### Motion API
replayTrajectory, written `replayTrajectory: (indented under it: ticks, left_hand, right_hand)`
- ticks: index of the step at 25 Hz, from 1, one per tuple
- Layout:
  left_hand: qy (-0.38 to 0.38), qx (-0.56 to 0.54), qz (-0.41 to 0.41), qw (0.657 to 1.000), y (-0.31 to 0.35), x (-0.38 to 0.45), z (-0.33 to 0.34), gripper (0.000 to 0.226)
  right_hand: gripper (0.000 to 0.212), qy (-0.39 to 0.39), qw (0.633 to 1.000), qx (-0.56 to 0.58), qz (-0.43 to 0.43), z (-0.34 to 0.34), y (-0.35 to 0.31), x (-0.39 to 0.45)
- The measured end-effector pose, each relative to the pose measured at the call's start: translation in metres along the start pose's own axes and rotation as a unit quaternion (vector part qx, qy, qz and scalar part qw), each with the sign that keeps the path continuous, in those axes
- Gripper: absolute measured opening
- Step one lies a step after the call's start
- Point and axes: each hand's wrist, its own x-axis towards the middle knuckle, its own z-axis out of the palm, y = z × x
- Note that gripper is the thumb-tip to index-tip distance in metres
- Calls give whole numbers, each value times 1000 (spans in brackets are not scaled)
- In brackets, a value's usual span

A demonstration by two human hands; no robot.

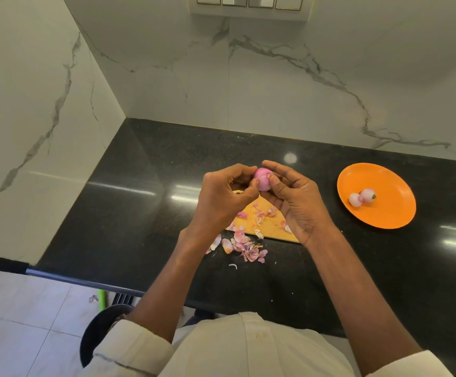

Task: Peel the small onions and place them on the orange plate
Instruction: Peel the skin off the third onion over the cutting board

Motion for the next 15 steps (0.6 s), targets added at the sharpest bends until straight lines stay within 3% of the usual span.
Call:
replayTrajectory:
  ticks: [6, 10, 15]
  left_hand:
    - [85, 40, 45, 995, 7, -4, 16, 27]
    - [143, 15, 2, 990, 11, -6, 23, 15]
    - [49, -88, -60, 993, 7, -5, 12, 28]
  right_hand:
    - [30, 2, 999, -18, -41, 1, -2, -5]
    - [30, -7, 999, 16, -50, 1, 0, -8]
    - [32, 0, 995, 95, -7, 5, -2, -7]
